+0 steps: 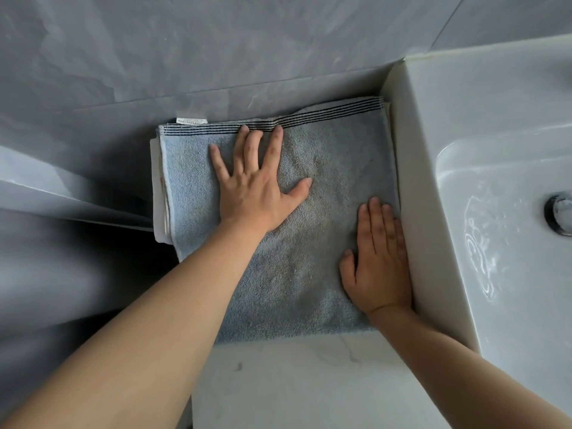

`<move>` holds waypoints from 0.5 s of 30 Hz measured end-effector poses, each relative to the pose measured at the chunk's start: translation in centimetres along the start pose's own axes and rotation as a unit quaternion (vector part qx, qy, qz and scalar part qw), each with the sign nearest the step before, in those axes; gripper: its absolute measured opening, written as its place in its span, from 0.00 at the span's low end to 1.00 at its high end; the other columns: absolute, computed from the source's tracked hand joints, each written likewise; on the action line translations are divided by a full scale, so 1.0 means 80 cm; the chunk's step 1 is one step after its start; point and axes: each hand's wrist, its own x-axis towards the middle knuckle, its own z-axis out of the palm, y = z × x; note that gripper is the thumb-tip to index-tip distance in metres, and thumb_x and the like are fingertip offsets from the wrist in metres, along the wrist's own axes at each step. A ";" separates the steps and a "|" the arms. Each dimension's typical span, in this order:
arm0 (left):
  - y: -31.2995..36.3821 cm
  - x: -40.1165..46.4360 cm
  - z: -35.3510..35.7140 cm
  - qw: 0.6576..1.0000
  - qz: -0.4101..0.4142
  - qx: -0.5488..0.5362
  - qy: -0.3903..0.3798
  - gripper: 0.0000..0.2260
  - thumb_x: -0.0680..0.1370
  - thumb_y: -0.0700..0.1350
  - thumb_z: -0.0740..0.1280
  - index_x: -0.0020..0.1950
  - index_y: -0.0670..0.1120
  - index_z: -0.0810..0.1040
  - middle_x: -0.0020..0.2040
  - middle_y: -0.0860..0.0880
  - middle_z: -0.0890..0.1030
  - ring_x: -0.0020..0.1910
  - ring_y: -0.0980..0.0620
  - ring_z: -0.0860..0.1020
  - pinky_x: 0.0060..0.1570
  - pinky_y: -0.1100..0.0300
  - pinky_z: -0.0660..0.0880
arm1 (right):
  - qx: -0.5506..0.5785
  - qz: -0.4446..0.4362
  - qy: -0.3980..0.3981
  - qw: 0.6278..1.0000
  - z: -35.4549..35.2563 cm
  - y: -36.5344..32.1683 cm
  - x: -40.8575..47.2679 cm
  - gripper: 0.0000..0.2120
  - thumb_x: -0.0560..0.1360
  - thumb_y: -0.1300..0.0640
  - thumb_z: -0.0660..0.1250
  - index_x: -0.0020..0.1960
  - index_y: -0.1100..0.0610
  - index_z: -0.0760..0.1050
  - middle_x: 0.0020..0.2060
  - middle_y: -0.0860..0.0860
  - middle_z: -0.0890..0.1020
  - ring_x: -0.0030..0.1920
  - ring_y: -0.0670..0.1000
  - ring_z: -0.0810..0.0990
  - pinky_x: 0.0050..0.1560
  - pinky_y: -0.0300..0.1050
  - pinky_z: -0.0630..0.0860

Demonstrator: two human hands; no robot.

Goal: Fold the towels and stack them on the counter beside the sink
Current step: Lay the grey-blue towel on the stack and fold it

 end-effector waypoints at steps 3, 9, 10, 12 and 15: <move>0.001 -0.001 -0.001 1.000 0.011 0.009 0.000 0.43 0.74 0.73 0.49 0.82 0.49 0.47 0.79 0.43 0.56 0.81 0.43 0.47 0.74 0.30 0.39 | 0.004 -0.001 0.008 1.000 0.001 0.001 0.001 0.36 0.72 0.54 0.57 0.77 0.64 0.58 0.77 0.59 0.58 0.78 0.56 0.52 0.78 0.55 0.50; 0.031 -0.025 -0.007 0.964 0.230 -0.022 0.134 0.22 0.81 0.53 0.59 0.73 0.47 0.72 0.74 0.44 0.71 0.77 0.40 0.63 0.74 0.34 0.56 | 0.003 -0.008 0.014 1.000 0.005 0.002 0.001 0.36 0.71 0.55 0.57 0.78 0.64 0.57 0.78 0.59 0.57 0.78 0.56 0.52 0.78 0.54 0.50; 0.038 -0.031 -0.002 0.957 0.262 -0.026 0.124 0.21 0.82 0.53 0.58 0.72 0.48 0.74 0.74 0.45 0.71 0.77 0.41 0.64 0.74 0.35 0.57 | 0.002 -0.010 0.016 1.000 0.007 0.003 0.000 0.36 0.71 0.55 0.58 0.78 0.64 0.57 0.78 0.59 0.57 0.78 0.56 0.52 0.78 0.54 0.50; 0.043 -0.040 0.009 0.957 0.275 0.001 0.096 0.22 0.82 0.54 0.57 0.74 0.50 0.73 0.75 0.47 0.70 0.77 0.42 0.63 0.75 0.37 0.57 | 0.002 -0.014 0.021 1.000 0.009 0.003 -0.001 0.36 0.71 0.54 0.57 0.78 0.64 0.56 0.78 0.59 0.57 0.78 0.56 0.51 0.78 0.53 0.49; 0.037 -0.052 0.008 0.969 0.233 0.030 0.079 0.25 0.82 0.56 0.55 0.78 0.49 0.67 0.78 0.47 0.66 0.79 0.43 0.60 0.77 0.38 0.53 | 0.005 -0.014 0.033 0.999 0.010 0.004 -0.001 0.36 0.72 0.54 0.55 0.77 0.64 0.57 0.77 0.59 0.58 0.78 0.57 0.52 0.78 0.53 0.49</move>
